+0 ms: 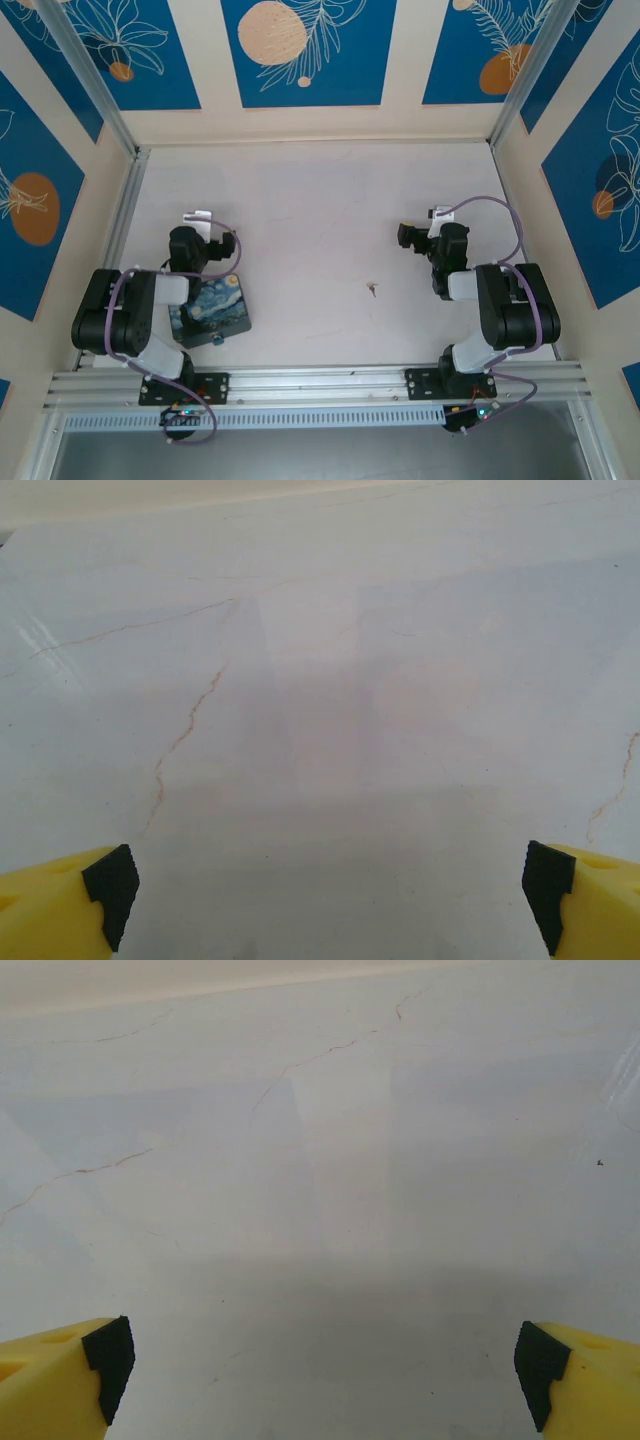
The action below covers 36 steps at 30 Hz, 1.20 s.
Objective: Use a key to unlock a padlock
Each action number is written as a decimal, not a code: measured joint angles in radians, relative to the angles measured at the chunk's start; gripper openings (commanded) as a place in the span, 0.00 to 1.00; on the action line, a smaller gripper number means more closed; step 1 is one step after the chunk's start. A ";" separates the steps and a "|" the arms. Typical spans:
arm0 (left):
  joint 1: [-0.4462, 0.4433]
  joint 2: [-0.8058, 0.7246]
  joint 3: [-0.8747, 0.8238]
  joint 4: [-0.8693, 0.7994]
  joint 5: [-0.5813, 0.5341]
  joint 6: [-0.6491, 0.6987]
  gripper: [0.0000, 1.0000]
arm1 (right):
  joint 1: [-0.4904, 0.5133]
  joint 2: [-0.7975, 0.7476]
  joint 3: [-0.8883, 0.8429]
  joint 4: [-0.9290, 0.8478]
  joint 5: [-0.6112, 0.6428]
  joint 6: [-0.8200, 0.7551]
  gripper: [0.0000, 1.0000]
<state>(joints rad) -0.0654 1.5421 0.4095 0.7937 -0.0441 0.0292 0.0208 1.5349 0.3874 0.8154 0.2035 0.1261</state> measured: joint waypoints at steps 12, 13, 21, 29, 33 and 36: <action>0.000 0.000 0.000 0.007 0.000 0.000 1.00 | -0.003 0.000 0.000 0.000 -0.002 0.000 0.99; 0.000 0.000 0.000 0.007 0.000 0.000 1.00 | -0.004 0.000 0.000 0.000 -0.002 0.002 0.99; 0.000 -0.073 0.043 -0.138 -0.006 -0.004 1.00 | -0.008 -0.031 0.000 -0.034 0.003 0.012 0.99; 0.003 -0.296 0.212 -0.487 -0.038 -0.121 1.00 | -0.028 -0.243 0.235 -0.487 0.021 0.181 1.00; 0.003 -0.356 0.396 -0.809 -0.050 -0.268 1.00 | -0.061 -0.238 0.438 -0.770 -0.036 0.349 1.00; 0.003 -0.384 0.530 -1.086 -0.071 -0.386 1.00 | -0.056 -0.238 0.475 -0.889 -0.123 0.411 1.00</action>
<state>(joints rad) -0.0628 1.1584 0.9398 -0.2928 -0.1154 -0.3569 -0.0349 1.2964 0.8619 -0.0738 0.0803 0.5369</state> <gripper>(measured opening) 0.999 0.995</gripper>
